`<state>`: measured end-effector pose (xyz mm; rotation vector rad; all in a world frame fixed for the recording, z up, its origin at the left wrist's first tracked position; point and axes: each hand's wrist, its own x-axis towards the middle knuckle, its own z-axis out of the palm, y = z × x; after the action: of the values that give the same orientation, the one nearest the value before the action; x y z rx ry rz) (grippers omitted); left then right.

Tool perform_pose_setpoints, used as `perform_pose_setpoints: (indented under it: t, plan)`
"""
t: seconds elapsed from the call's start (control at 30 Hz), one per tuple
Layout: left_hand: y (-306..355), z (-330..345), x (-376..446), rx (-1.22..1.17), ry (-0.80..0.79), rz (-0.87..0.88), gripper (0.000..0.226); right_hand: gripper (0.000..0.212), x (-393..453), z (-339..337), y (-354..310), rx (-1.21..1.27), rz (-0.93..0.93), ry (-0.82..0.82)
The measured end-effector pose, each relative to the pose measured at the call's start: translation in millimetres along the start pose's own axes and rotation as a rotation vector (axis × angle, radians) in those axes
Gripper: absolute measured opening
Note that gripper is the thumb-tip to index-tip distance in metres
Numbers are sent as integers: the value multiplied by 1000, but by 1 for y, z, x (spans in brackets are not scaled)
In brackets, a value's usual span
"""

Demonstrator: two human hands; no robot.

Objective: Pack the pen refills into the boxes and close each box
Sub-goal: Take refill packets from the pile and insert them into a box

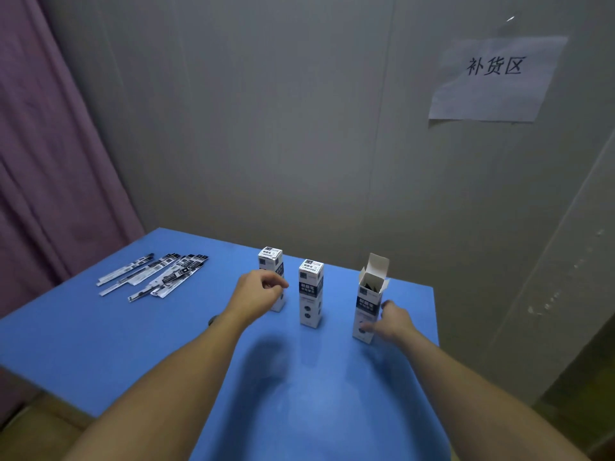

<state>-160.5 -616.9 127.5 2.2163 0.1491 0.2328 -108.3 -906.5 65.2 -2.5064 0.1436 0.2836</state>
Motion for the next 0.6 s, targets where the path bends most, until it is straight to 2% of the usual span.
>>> perform_pose_setpoints:
  t: [0.17,0.23,0.37,0.47,0.6]
  plan:
    - [-20,-26,-11,13,17,-16,24,46,-12,9,-4,-58,102,-14]
    - [-30,-40,-17,26,11,-24,24,34,-18,15,-9,-71,133,-12]
    - [-62,-74,-34,127,-64,-37,17,52,-38,37,-32,-115,217,15]
    - [-94,-106,-51,330,-128,-57,13,39,-56,59,-59,-223,207,22]
    - [-134,-150,-70,430,-116,-86,17,30,-75,94,-102,-290,132,-14]
